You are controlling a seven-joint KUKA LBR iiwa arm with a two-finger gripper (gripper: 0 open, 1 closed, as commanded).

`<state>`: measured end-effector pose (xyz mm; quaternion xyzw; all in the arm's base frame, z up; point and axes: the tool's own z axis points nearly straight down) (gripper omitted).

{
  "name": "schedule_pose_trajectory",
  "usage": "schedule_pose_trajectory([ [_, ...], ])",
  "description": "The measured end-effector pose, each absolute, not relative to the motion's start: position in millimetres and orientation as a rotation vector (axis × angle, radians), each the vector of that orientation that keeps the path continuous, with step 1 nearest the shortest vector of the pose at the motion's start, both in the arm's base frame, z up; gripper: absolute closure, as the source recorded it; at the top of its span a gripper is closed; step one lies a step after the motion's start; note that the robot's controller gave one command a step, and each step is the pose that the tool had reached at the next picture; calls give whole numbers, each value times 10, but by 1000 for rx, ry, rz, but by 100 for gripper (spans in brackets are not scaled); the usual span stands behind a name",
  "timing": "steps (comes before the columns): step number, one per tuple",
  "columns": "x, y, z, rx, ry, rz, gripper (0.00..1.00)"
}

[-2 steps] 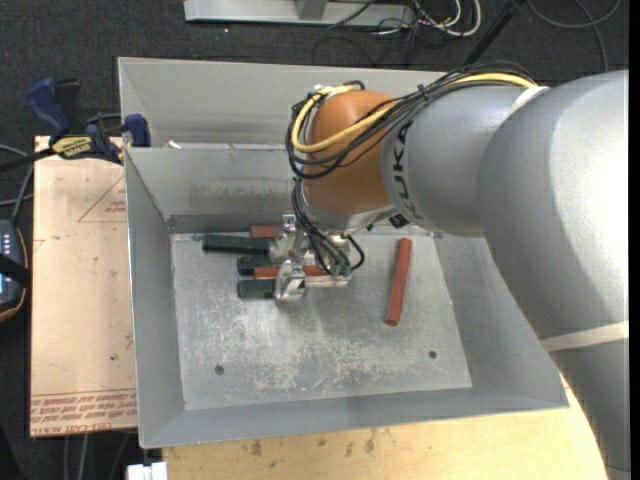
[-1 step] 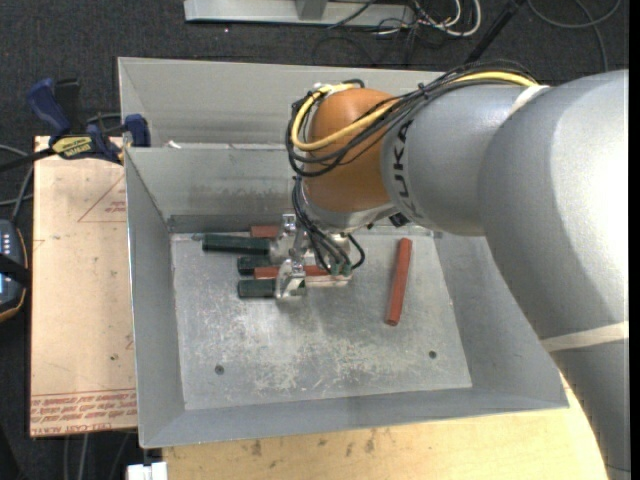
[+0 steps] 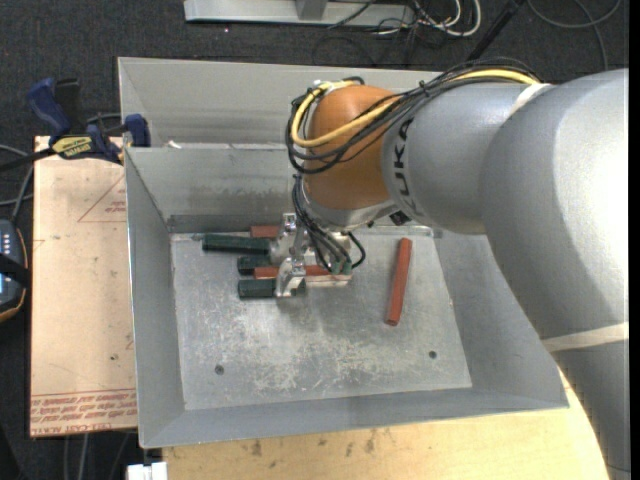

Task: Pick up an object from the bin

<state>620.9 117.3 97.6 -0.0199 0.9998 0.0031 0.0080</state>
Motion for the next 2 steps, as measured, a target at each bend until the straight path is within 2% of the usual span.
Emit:
schedule_pose_trajectory([
  [2,6189,1164,1082,-63,3135,4,100],
])
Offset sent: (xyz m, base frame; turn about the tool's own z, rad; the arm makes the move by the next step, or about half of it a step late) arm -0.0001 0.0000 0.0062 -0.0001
